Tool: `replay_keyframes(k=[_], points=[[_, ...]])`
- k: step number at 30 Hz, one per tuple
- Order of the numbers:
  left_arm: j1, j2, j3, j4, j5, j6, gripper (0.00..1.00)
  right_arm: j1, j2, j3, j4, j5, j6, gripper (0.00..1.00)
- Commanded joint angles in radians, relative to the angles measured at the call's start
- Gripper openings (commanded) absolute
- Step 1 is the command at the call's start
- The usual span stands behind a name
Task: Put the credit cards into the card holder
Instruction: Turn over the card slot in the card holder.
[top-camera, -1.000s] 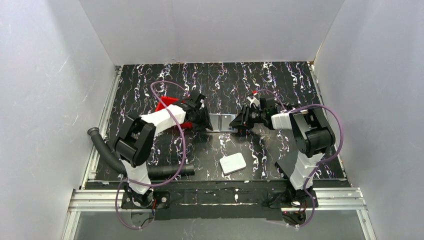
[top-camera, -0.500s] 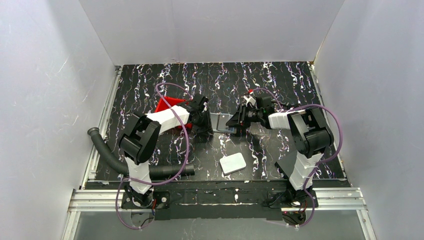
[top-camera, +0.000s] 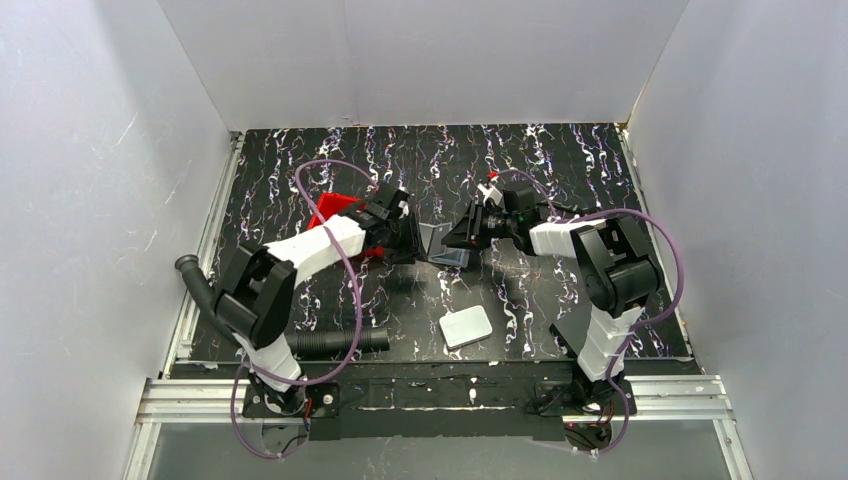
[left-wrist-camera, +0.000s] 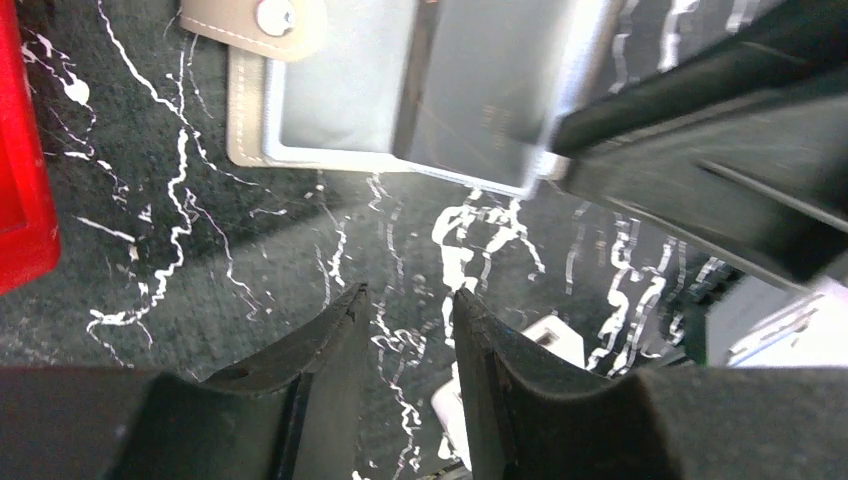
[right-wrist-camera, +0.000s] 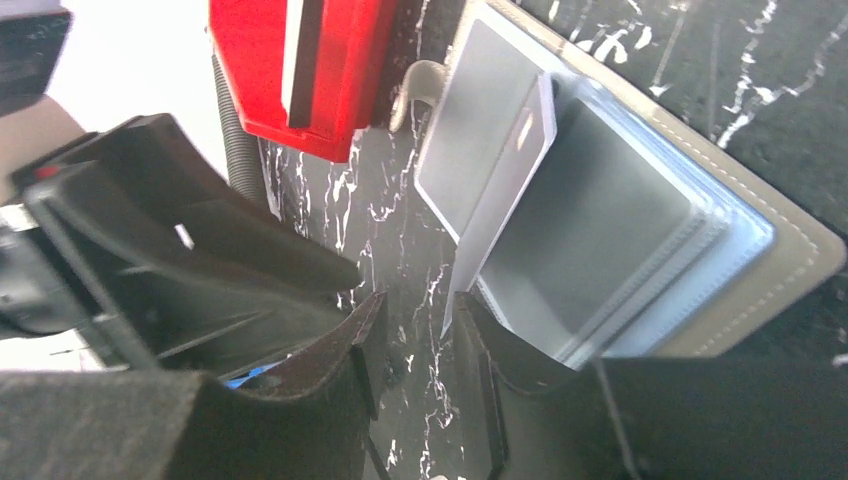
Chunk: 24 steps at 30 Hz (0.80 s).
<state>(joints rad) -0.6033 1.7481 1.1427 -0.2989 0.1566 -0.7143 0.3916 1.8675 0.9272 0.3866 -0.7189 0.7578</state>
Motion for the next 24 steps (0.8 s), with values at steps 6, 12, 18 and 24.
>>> replay_keyframes(k=[6, 12, 18, 24], points=[[-0.004, -0.192, -0.012, -0.065, -0.039, 0.019, 0.37, 0.039, 0.029, 0.082, 0.057, 0.02, 0.03, 0.39], [-0.004, -0.262, -0.002, -0.102, -0.074, 0.027, 0.39, 0.06, 0.069, 0.127, 0.063, 0.025, 0.039, 0.39], [-0.003, -0.293, 0.024, -0.133, -0.089, 0.037, 0.41, 0.077, 0.114, 0.176, 0.07, 0.027, 0.05, 0.4], [0.003, -0.298, 0.036, -0.145, -0.095, 0.046, 0.44, 0.081, 0.146, 0.224, 0.075, 0.038, 0.06, 0.4]])
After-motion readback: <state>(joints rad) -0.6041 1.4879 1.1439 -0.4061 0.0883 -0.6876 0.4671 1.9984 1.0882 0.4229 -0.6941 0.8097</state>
